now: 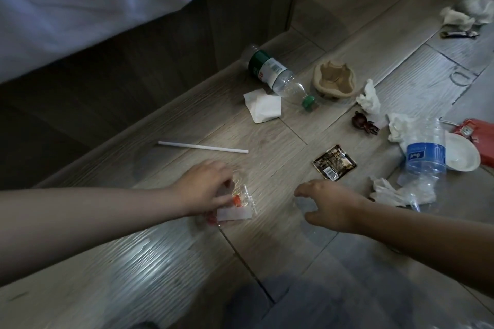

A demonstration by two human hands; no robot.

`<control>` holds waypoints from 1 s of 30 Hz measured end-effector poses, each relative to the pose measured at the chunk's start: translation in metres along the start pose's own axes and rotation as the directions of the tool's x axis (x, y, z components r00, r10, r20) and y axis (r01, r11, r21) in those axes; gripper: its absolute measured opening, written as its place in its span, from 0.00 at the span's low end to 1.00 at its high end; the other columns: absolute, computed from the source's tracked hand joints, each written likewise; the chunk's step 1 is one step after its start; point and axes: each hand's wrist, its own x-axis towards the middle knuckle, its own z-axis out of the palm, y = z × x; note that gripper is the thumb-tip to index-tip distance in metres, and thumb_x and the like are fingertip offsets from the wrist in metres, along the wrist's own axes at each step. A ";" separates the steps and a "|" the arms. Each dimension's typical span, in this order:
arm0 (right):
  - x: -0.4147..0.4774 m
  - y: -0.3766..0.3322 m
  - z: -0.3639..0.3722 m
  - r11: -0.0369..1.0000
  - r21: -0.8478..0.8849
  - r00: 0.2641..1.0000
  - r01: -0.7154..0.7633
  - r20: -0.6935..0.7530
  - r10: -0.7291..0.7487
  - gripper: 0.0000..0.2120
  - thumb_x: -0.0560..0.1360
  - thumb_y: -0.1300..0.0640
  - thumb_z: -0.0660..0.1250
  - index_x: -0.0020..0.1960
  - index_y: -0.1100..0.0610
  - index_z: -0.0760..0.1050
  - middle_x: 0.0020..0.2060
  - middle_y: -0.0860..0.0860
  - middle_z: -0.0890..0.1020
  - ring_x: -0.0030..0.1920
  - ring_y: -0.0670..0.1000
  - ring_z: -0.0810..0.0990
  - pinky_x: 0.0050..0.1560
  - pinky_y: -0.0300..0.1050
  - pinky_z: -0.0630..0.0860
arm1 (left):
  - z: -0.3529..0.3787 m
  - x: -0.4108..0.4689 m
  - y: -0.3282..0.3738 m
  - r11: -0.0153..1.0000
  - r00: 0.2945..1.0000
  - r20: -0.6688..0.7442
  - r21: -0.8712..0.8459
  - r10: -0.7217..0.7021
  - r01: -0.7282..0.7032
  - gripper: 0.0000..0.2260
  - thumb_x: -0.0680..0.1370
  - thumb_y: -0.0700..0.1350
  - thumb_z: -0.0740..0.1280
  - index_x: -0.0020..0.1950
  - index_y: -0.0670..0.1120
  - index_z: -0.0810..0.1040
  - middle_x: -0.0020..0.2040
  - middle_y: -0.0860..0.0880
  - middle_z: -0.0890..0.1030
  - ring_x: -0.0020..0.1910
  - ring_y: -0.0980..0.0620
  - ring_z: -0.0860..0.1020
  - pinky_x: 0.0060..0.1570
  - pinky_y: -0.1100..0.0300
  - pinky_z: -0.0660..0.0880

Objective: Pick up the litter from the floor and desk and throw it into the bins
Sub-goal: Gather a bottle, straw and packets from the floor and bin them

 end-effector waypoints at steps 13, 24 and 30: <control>0.004 0.023 -0.001 0.997 0.052 0.998 -0.061 0.001 0.061 0.22 0.71 0.54 0.66 0.64 0.54 0.72 0.59 0.53 0.76 0.58 0.53 0.76 0.57 0.50 0.75 | -0.035 0.094 -0.013 0.932 0.961 0.158 0.322 -0.226 0.166 0.09 0.75 0.44 0.67 0.54 0.45 0.78 0.56 0.44 0.78 0.55 0.44 0.76 0.47 0.56 0.72; 0.010 0.036 -0.005 0.987 0.118 0.986 -0.111 -0.111 0.124 0.22 0.72 0.56 0.65 0.66 0.52 0.72 0.60 0.52 0.77 0.58 0.51 0.76 0.57 0.45 0.74 | -0.029 0.134 0.008 0.959 0.992 -0.078 0.275 0.096 -0.071 0.23 0.75 0.56 0.65 0.65 0.45 0.69 0.65 0.44 0.67 0.63 0.45 0.66 0.61 0.51 0.67; 0.002 0.046 -0.003 0.978 0.156 0.975 -0.138 -0.151 0.161 0.21 0.71 0.55 0.65 0.65 0.51 0.73 0.59 0.50 0.77 0.58 0.50 0.76 0.57 0.42 0.73 | -0.038 0.164 -0.009 0.982 0.999 -0.033 0.187 -0.023 0.029 0.26 0.77 0.52 0.65 0.72 0.48 0.64 0.71 0.45 0.65 0.69 0.43 0.64 0.66 0.46 0.67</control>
